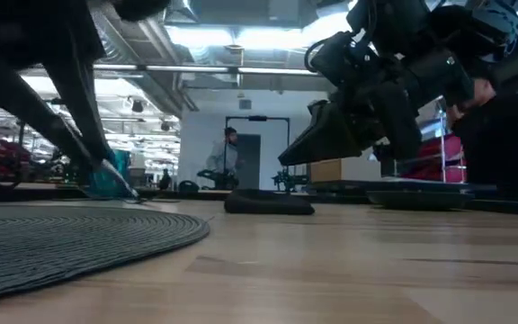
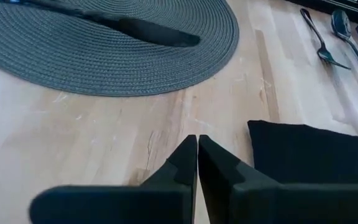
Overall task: Set table place
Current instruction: Put the black table knife on the black table mat
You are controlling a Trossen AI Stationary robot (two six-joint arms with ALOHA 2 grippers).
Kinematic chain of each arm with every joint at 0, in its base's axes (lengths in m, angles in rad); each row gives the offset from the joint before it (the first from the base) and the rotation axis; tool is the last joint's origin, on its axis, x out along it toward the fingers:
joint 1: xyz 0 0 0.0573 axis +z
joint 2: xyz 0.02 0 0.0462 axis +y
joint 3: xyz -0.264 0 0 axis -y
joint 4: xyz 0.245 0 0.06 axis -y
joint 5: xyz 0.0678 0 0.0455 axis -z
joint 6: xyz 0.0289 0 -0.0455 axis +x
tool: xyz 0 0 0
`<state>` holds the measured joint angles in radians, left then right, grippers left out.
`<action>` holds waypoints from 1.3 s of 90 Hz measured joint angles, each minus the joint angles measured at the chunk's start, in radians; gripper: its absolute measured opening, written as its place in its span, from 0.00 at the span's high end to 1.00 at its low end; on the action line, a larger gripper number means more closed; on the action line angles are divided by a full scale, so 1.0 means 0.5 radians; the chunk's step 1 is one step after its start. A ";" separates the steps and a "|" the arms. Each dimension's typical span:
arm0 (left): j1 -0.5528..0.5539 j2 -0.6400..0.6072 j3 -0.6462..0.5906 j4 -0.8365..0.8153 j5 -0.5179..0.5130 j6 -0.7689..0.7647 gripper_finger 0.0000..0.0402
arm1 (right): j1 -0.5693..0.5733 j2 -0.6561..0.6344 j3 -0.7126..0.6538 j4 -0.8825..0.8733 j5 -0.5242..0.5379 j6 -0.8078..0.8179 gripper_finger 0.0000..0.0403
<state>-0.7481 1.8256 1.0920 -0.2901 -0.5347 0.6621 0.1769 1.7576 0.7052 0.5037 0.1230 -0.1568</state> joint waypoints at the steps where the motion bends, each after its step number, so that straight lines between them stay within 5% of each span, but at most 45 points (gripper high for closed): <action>1: -0.005 0.000 0.000 -0.001 -0.012 0.000 1.00 | 0.001 0.000 0.000 0.000 0.000 0.001 1.00; 57: -0.237 0.116 -0.001 -0.101 -0.070 -0.215 1.00 | 0.001 0.000 0.000 0.003 -0.001 0.117 1.00; 117: -0.207 0.160 -0.023 -0.117 -0.143 -0.243 1.00 | 0.001 0.000 0.001 0.005 -0.001 0.144 1.00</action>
<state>-0.8515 1.9057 1.0803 -0.3484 -0.6064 0.5407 0.1772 1.7576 0.7055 0.5060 0.1226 -0.0849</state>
